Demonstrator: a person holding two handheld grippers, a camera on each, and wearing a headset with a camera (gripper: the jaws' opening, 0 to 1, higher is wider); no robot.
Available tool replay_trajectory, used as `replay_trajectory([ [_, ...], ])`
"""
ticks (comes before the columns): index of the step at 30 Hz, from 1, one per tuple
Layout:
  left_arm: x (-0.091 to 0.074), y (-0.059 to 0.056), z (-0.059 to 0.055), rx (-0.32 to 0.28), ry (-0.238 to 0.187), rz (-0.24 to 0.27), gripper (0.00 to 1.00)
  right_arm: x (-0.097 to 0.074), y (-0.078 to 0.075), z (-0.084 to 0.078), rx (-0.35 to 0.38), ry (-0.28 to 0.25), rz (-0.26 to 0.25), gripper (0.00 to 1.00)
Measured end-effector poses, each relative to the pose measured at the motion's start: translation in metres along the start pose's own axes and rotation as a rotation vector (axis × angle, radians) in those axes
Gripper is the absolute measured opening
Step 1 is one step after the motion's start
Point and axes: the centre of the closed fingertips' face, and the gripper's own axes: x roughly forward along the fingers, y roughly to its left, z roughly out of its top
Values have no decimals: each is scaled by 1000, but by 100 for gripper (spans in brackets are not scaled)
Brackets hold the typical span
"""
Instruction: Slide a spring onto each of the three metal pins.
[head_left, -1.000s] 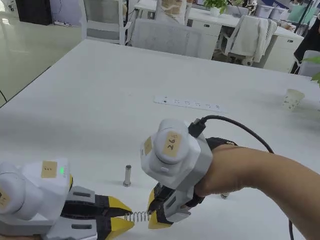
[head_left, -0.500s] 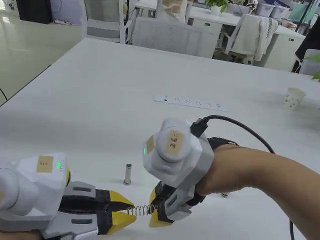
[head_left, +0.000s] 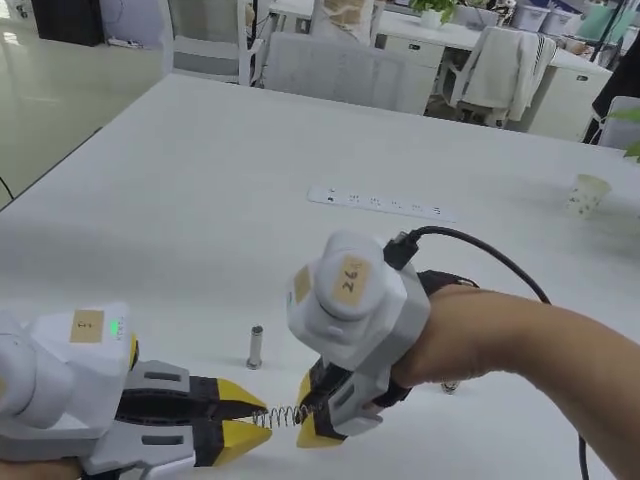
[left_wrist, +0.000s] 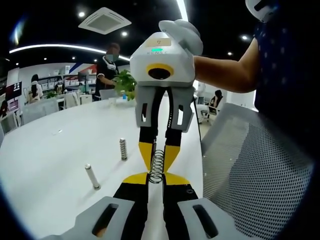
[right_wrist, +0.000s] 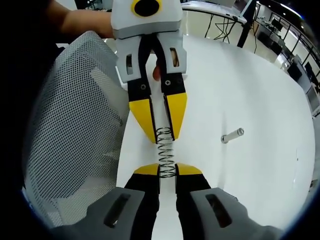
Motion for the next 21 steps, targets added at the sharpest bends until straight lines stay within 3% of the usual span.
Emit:
replay_trajectory([
  [12, 3, 2, -6, 13, 29, 5, 2, -9, -1, 9, 1, -15, -13, 8],
  [21, 4, 3, -9, 17, 43, 4, 2, -17, 1, 24, 19, -66, -13, 8],
])
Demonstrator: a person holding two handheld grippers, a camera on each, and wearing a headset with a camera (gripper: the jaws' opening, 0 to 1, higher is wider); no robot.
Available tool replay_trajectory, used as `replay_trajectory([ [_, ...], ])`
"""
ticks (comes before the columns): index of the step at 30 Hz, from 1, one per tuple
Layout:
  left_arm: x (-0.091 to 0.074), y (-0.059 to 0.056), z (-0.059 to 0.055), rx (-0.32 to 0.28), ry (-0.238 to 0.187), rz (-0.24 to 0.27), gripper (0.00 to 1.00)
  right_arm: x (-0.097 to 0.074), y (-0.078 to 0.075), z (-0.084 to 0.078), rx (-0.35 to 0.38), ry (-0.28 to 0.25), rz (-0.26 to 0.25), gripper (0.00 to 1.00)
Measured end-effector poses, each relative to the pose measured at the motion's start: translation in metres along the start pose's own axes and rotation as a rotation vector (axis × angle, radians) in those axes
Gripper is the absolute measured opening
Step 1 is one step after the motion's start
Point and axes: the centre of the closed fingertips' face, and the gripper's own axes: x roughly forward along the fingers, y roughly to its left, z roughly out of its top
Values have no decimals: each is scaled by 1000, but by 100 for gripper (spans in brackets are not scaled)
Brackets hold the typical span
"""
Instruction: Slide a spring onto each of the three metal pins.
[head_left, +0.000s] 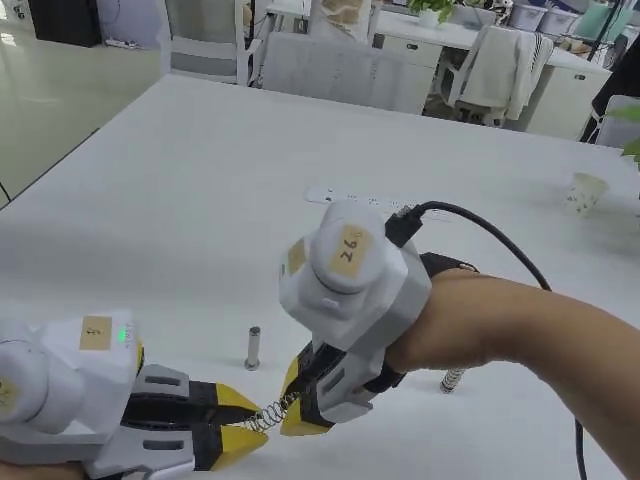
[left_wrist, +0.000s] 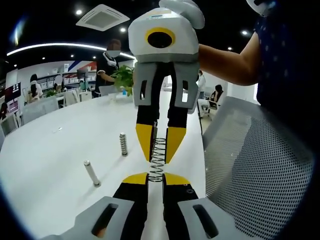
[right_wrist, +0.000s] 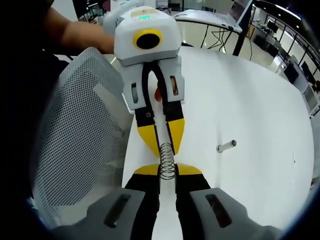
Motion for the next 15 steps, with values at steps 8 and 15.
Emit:
replay_trajectory([
  [8, 2, -2, -1, -1, 3, -8, 2, -1, 3, 7, 4, -12, 9, 8],
  [15, 2, -3, -1, -4, -1, -10, 2, -3, 5, 14, -1, -15, 12, 8],
])
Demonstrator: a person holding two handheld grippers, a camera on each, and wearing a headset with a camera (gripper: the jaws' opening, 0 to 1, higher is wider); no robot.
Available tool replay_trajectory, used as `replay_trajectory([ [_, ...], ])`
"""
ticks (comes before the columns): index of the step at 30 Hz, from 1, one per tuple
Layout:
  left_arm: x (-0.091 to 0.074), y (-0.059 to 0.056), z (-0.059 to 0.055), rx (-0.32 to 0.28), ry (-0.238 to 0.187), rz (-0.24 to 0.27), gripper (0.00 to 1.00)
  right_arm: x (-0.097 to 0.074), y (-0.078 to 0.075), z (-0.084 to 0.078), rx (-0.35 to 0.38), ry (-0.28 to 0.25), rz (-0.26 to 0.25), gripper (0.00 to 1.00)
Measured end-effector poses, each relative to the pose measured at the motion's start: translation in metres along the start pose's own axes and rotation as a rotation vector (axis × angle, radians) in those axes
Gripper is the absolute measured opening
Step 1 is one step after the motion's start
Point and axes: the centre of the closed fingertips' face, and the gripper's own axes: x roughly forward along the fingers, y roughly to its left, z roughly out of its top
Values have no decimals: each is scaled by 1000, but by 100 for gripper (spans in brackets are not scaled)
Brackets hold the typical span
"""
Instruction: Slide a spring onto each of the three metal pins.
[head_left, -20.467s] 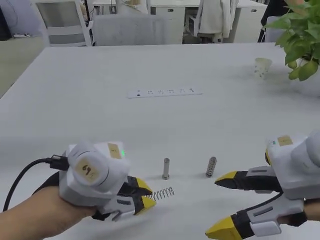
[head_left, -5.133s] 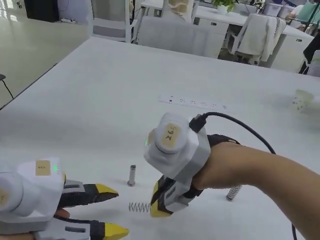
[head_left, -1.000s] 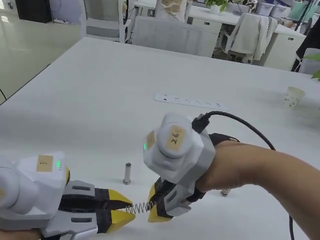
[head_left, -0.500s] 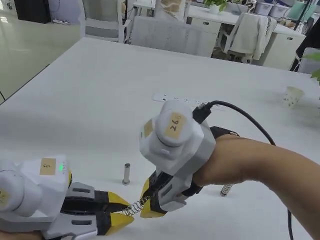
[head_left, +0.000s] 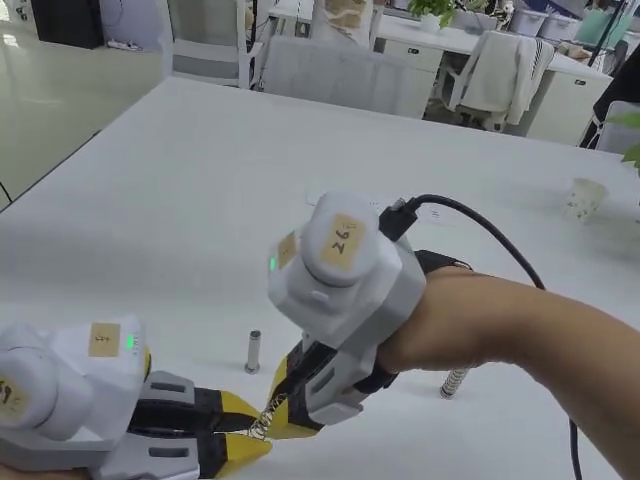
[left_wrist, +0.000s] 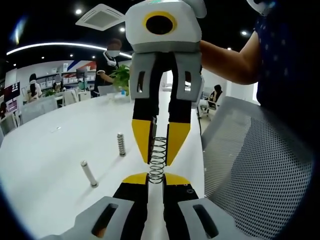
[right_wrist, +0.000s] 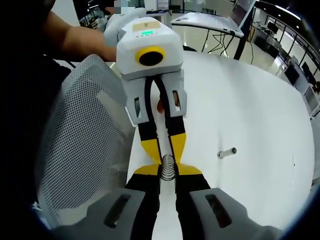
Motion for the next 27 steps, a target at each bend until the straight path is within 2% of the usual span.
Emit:
replay_trajectory([
  [18, 4, -2, -2, -8, -4, -2, 3, 2, 2, 3, -15, 19, 2, 8],
  [27, 6, 0, -3, -2, 2, 2, 3, 3, 0, 5, -26, 29, -2, 8],
])
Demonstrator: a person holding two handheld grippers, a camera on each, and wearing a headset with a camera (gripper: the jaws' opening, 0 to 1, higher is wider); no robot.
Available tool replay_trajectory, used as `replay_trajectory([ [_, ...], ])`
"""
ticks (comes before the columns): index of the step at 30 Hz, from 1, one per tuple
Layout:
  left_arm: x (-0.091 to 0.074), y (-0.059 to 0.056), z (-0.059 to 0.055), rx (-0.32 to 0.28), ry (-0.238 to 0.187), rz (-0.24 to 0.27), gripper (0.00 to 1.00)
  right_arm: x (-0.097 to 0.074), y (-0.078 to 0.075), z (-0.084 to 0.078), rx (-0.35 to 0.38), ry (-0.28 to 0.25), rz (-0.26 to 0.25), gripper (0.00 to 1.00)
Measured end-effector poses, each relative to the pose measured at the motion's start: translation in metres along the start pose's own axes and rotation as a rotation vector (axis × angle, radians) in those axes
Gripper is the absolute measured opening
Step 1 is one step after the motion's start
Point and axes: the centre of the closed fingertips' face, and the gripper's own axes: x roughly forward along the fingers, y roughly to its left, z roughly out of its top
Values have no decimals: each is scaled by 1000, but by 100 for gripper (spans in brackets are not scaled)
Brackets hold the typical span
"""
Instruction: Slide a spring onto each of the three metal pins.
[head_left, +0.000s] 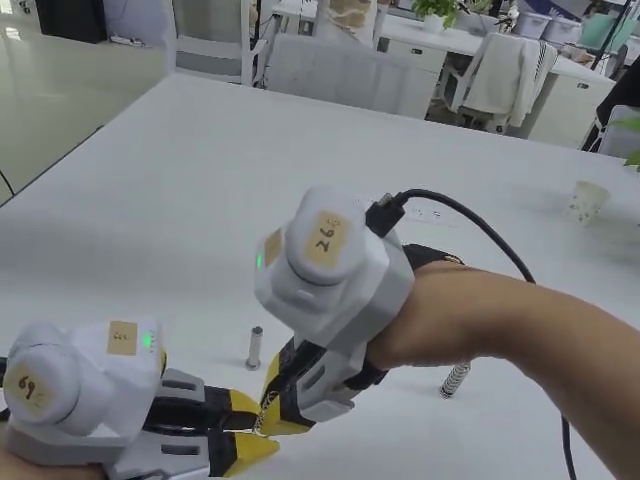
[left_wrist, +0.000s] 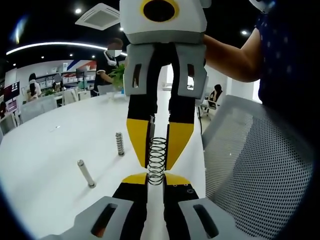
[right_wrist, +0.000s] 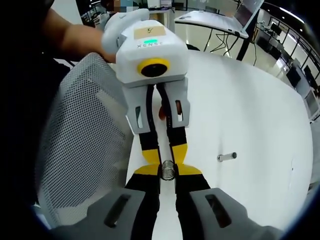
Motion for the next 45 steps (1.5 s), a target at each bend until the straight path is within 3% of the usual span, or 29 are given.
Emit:
replay_trajectory([
  [15, 0, 3, -4, -24, -1, 13, 16, -2, -6, 0, -5, 4, -6, 8],
  [25, -3, 8, -5, -53, -8, 43, 33, -3, -9, -2, -5, 11, -13, 8],
  [45, -15, 20, -11, -85, -24, 113, 53, -13, -22, -10, 6, 30, -43, 8],
])
